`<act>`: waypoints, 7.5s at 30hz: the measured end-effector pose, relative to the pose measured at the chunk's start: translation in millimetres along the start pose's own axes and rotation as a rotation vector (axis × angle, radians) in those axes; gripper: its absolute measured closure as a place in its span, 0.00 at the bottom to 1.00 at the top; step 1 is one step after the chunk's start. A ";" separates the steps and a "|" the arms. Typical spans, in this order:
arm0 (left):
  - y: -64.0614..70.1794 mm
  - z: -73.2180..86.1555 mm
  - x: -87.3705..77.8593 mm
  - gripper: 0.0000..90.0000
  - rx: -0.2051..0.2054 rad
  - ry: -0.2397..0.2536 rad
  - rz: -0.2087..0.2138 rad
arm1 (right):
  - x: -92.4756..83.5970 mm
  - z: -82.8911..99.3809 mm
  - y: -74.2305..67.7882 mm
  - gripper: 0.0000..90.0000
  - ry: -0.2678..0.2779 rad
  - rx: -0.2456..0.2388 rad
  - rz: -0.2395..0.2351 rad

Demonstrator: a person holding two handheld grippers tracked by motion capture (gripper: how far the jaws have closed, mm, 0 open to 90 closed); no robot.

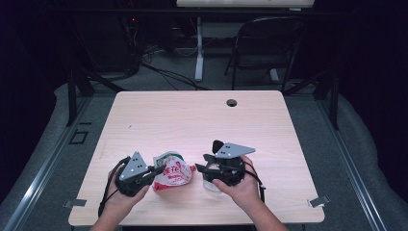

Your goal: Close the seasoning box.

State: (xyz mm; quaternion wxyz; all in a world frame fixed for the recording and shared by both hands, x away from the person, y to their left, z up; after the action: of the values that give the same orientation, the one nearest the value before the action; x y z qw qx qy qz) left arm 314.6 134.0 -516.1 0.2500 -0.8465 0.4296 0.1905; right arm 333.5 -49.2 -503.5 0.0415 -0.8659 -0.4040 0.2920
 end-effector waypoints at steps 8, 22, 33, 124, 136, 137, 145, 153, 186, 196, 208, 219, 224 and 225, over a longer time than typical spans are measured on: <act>2.8 6.4 -7.1 1.00 -0.030 0.012 0.011 | 21.1 0.6 -8.7 0.61 -0.037 -0.041 -0.022; 10.6 9.6 -9.6 0.99 -0.034 0.014 0.024 | 42.0 7.4 -15.3 0.61 -0.105 -0.056 -0.046; 17.1 9.5 -7.4 0.97 -0.018 0.012 0.068 | 51.3 15.0 -10.8 0.72 -0.160 -0.057 -0.044; 24.2 91.8 83.6 0.54 -0.057 -0.142 0.100 | 51.0 19.9 -9.3 1.00 -0.194 0.130 -0.168; 19.2 87.9 76.8 0.58 -0.046 -0.157 0.062 | 46.1 16.8 -7.3 0.99 -0.178 0.129 -0.180; 17.7 86.4 75.0 0.58 -0.041 -0.158 0.058 | 44.5 15.4 -7.6 0.95 -0.167 0.127 -0.180; 10.8 80.2 73.3 0.59 -0.017 -0.153 0.022 | 31.5 11.4 -3.3 0.81 -0.120 0.103 -0.165; -9.4 54.9 64.0 0.59 0.049 -0.109 -0.071 | -2.8 1.6 7.2 0.76 -0.019 0.097 -0.126; -12.1 24.2 88.7 0.59 0.261 -0.149 -0.231 | -19.3 -12.6 9.6 0.76 -0.068 0.239 -0.059; -13.6 25.2 84.7 0.60 0.314 -0.166 -0.282 | -9.4 -4.6 8.8 0.99 -0.099 0.228 -0.080; -13.7 22.9 82.7 0.60 0.361 -0.174 -0.313 | -11.6 -3.1 4.7 1.00 -0.080 0.158 -0.046; -13.0 20.4 82.5 0.60 0.389 -0.180 -0.313 | -15.4 -4.3 8.6 1.00 -0.060 0.168 -0.042; -12.0 20.2 83.2 0.60 0.394 -0.179 -0.309 | -16.5 -4.6 9.8 1.00 -0.058 0.169 -0.040; -12.0 20.1 83.2 0.60 0.398 -0.179 -0.311 | -16.6 -4.6 10.0 1.00 -0.057 0.169 -0.039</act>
State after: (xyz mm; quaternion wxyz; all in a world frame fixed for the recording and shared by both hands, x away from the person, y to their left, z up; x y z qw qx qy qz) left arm 368.8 99.2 -573.9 0.4747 -0.8164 0.2995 0.1357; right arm 334.4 -67.2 -494.9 0.1086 -0.8425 -0.3959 0.3488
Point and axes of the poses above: each handheld gripper's, and its own axes: x roughly forward along the jaws, z roughly out of its underside, y roughly to its right, the point moved 8 cm from there along x, roughly forward along the jaws, and after that the axes turned 13 degrees about x, right-handed, at the moved point
